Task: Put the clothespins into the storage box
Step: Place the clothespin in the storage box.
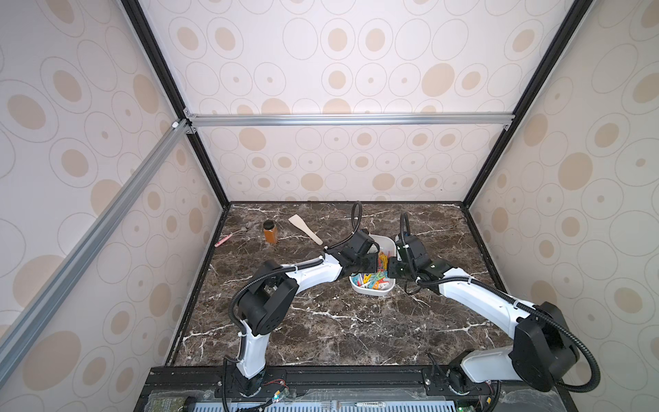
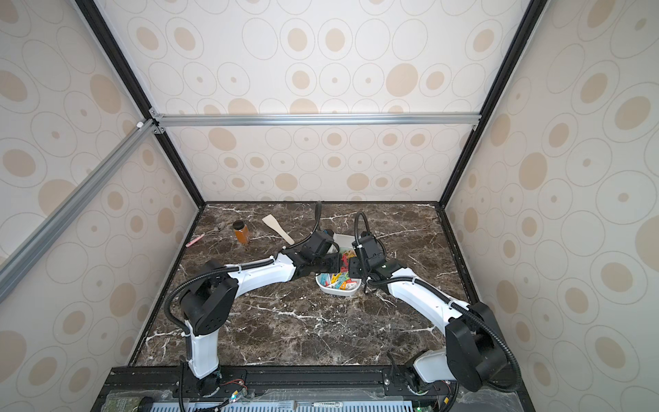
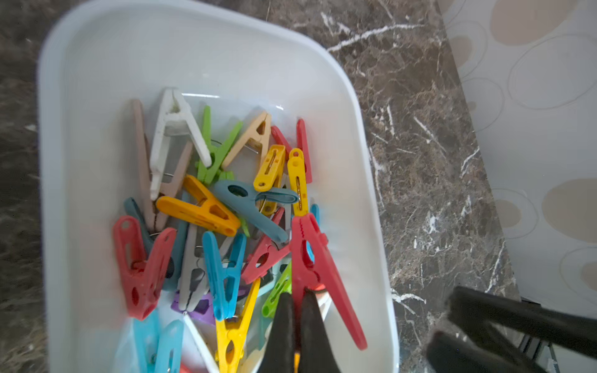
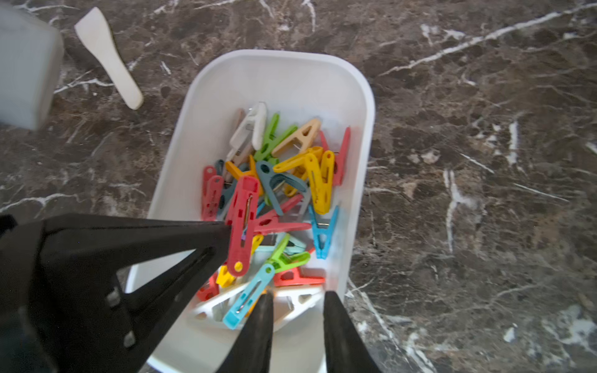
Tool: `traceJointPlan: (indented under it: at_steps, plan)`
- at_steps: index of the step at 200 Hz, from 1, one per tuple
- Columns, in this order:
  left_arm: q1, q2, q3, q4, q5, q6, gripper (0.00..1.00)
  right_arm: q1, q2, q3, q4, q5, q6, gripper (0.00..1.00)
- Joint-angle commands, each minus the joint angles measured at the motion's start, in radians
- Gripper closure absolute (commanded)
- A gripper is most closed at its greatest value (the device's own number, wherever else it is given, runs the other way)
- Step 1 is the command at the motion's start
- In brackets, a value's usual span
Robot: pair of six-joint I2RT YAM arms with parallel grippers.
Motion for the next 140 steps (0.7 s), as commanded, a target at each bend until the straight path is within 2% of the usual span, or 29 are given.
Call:
traceJointPlan:
  at_steps: [1, 22, 54, 95, 140]
  plan:
    - [0.006, 0.013, 0.086, -0.021, -0.018, 0.05, 0.96, -0.005, -0.018, -0.013, -0.013, 0.011, 0.009, 0.7]
    - [0.018, -0.004, 0.103, -0.038, -0.028, 0.064, 0.84, -0.004, -0.001, 0.013, -0.041, -0.006, -0.006, 0.71]
    - [0.06, -0.107, 0.018, -0.058, -0.037, 0.055, 0.65, 0.022, -0.004, 0.011, -0.013, -0.02, -0.025, 0.71]
    - [0.192, -0.433, -0.289, -0.178, -0.093, -0.001, 0.55, 0.172, 0.036, 0.066, 0.017, -0.072, -0.068, 0.71]
    - [0.352, -0.8, -0.634, -0.367, -0.168, -0.107, 0.4, 0.38, 0.195, 0.164, 0.069, -0.117, -0.1, 0.73]
